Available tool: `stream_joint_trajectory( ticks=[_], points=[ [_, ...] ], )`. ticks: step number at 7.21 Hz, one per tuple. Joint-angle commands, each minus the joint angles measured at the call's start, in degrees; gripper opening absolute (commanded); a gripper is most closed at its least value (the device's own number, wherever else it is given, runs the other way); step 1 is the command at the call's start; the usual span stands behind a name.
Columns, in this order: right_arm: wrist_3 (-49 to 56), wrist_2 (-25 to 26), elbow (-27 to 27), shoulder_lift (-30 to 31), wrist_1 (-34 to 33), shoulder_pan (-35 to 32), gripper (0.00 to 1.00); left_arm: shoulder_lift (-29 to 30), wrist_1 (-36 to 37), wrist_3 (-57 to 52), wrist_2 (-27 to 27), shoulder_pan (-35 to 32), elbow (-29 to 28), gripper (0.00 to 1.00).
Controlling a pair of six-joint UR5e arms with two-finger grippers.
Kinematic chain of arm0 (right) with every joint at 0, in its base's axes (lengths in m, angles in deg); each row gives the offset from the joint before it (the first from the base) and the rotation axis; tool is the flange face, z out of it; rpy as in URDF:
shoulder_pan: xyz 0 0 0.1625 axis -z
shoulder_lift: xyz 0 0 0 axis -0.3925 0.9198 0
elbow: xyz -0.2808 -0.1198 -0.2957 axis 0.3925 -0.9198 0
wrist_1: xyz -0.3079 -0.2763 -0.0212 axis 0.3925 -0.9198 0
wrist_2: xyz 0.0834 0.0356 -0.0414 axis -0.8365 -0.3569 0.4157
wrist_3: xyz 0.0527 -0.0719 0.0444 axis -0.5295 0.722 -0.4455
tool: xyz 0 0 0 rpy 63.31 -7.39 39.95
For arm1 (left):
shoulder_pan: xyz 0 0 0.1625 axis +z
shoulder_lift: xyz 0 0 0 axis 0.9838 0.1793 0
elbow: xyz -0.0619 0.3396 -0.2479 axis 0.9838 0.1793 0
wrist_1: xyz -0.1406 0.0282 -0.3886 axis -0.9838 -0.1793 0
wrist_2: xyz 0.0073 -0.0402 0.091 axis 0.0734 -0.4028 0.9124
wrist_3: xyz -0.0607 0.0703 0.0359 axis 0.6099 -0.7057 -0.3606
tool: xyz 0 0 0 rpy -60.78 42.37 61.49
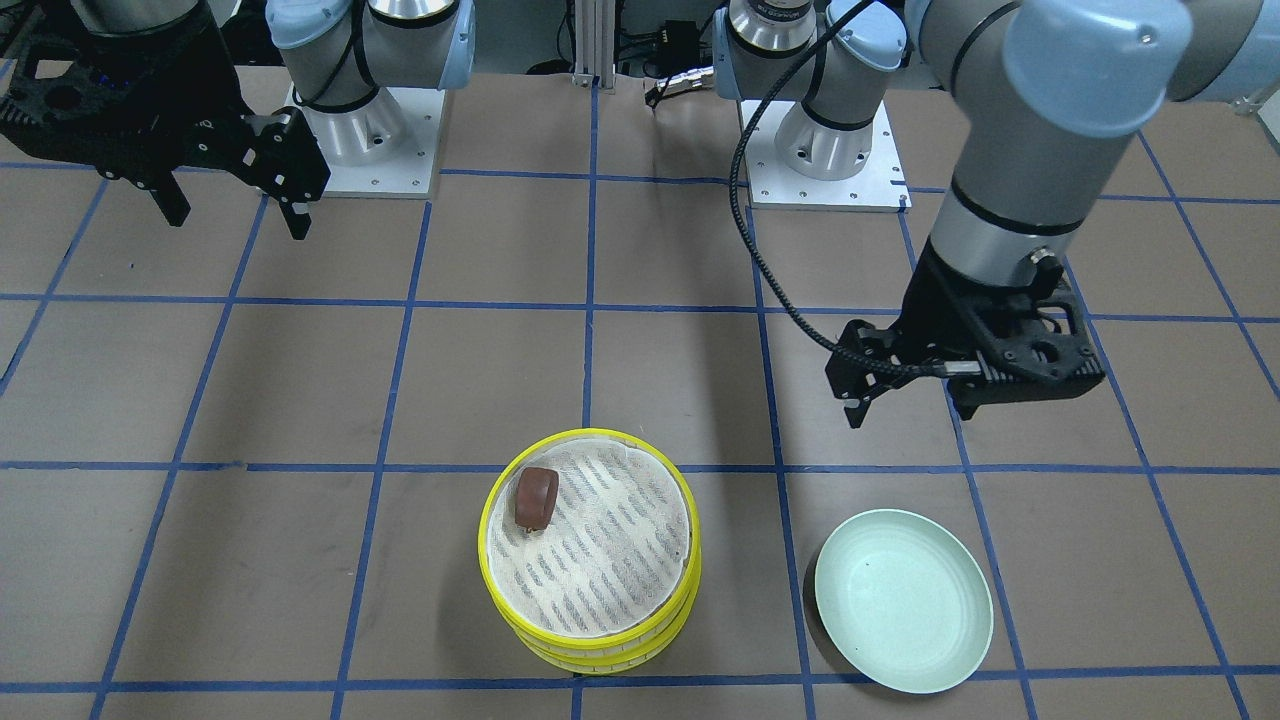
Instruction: Stack buns with steamer
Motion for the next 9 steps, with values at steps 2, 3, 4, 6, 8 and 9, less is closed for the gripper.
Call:
stream_joint_trajectory(
  ticks=[2, 3, 4, 6, 8, 9],
  points=[
    [0.1, -0.4, 0.0, 0.1, 0.0, 0.0, 1.00, -7.3, -11.2, -1.7, -0.1, 2.7, 0.0, 1.00],
    [0.2, -0.1, 0.0, 0.0, -0.1, 0.0, 1.00, -8.6, -13.0, -1.7, -0.3, 2.7, 0.0, 1.00],
    [0.3, 0.0, 0.0, 0.0, -0.6, 0.0, 1.00, -9.3, -13.2, -1.7, -0.2, 2.8, 0.1, 1.00],
    [0.3, -0.1, 0.0, 0.0, 0.0, 0.0, 1.00, -9.3, -13.2, -1.7, -0.2, 2.7, 0.5, 1.00],
    [0.2, -0.4, 0.1, 0.0, 0.4, 0.0, 1.00, -9.4, -13.2, -1.7, -0.3, 2.6, 0.6, 1.00],
    [0.2, -0.3, 0.2, 0.0, 0.3, 0.0, 1.00, -9.4, -13.2, -1.7, -0.3, 2.6, 0.7, 1.00]
  ],
)
